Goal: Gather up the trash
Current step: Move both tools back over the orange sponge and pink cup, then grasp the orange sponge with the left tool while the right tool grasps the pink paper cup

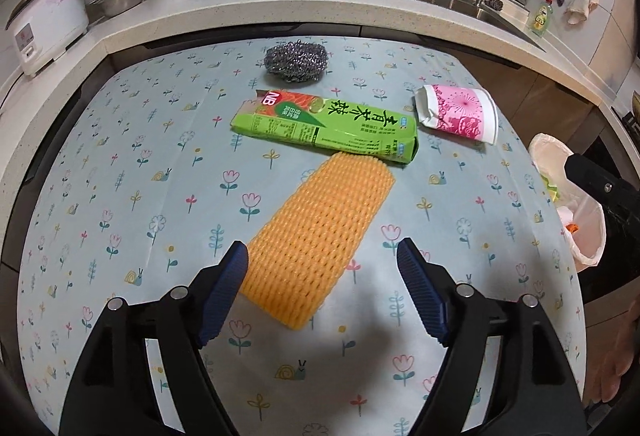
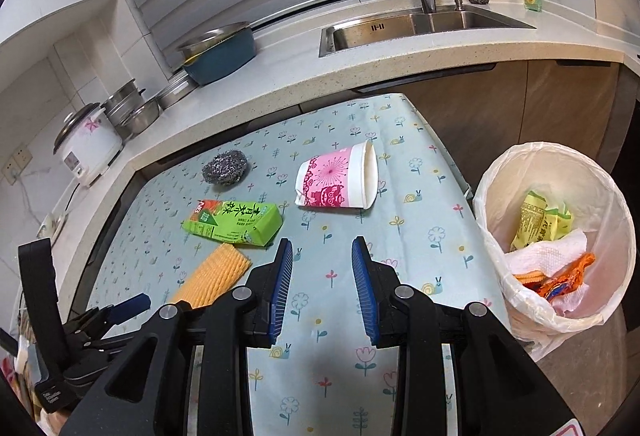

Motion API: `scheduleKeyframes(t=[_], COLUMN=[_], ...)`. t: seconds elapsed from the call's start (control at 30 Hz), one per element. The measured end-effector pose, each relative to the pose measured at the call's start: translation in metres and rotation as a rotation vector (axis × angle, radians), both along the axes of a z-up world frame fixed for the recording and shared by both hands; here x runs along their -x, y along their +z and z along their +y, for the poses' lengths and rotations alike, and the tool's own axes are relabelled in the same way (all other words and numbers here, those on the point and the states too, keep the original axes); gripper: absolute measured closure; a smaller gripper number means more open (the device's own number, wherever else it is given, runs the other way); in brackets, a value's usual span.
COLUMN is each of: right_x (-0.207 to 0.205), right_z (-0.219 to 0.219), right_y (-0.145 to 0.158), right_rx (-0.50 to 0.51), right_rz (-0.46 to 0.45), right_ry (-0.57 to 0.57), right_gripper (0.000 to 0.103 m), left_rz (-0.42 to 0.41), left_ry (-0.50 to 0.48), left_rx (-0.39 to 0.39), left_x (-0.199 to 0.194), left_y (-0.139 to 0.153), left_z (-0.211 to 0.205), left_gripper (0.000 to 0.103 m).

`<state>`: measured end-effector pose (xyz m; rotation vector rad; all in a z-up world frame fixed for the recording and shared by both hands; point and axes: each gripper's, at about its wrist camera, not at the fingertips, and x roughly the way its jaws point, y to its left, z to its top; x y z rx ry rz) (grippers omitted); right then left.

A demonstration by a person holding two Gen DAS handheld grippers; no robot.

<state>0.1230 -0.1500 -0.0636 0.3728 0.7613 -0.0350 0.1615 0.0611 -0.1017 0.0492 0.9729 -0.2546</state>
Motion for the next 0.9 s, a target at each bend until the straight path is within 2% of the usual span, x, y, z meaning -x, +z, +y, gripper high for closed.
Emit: scheduleKeyframes(t=[0.27,0.4,0.47,0.57,0.6,0.7,0.73,0.9], right_x=[-0.012,-0.018,-0.021,-0.024,-0.025,-0.028,-0.028,-0.028], right_z=[0.015,0.020,0.022,0.025,0.026,0.029,0.030,0.029], right_y=[-0.012,-0.017,-0.019,-0.022,-0.023,-0.023,-0.022,-0.020], right_rx=[-0.001,0.003,0.005,0.007,0.007,0.010,0.011,0.013], right_rz=[0.027,0.039,0.045,0.052,0.053,0.053,0.052,0.046], right_ry=[0.017,0.019,0.020,0.022,0.023,0.026,0.027,0.025], right_gripper=[0.072,0.073,0.072,0.072,0.072,0.072,0.072,0.072], left_rz=[0.064,0.057,0.054,0.052,0.049,0.053,0.055,0.010], left_ry=[-0.014,-0.015,-0.013,-0.013,-0.011,-0.003,-0.003,-0.020], left_rx=[-0.019,-0.031,-0.029,-0.021,-0.019,-0.001,0.012,0.043], left_x=[-0.009,-0.012,-0.014,-0.016,-0.017,-0.019,-0.018,-0.009], left_y=[-0.026,-0.032,-0.032,-0.029,-0.028,-0.025,-0.023,-0.003], left_z=[0.008,0.010,0.011,0.012,0.012,0.014,0.015,0.011], left_gripper=[0.025,0.026,0.032,0.048,0.058,0.077,0.081,0.083])
